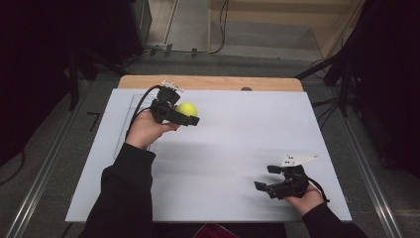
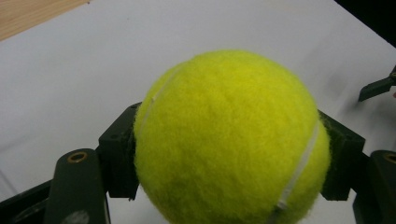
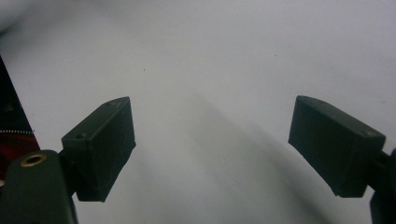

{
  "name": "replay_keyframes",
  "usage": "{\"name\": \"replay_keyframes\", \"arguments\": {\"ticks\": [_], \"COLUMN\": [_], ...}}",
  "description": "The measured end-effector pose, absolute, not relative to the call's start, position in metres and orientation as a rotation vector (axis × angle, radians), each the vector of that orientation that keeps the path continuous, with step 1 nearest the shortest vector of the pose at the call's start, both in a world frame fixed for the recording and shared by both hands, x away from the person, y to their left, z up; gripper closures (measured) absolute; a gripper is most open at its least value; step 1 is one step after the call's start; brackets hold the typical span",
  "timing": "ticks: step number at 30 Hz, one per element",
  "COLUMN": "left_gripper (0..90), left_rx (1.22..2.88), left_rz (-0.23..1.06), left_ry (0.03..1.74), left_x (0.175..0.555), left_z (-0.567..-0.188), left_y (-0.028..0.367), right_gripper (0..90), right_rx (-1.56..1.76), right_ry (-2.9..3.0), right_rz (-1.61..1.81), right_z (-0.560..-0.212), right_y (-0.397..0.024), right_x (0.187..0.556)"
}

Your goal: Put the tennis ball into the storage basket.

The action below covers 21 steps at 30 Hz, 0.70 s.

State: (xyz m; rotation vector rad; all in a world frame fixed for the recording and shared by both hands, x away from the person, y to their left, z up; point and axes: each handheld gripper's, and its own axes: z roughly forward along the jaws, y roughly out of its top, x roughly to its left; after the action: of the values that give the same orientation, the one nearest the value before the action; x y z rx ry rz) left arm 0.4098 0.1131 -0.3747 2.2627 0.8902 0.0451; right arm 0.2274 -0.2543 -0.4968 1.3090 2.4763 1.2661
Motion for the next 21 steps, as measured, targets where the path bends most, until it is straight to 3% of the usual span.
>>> {"name": "replay_keyframes", "arguments": {"ticks": [21], "left_gripper": [26.6], "left_rx": [2.224], "left_rz": [0.075], "left_ry": [0.981], "left_x": [0.416], "left_z": [-0.375], "left_y": [0.142], "right_gripper": [12.7], "right_rx": [1.302], "right_ry": [2.485], "right_rz": [1.268], "right_z": [-0.497], "right_y": [-0.251], "right_x": [0.23]}}
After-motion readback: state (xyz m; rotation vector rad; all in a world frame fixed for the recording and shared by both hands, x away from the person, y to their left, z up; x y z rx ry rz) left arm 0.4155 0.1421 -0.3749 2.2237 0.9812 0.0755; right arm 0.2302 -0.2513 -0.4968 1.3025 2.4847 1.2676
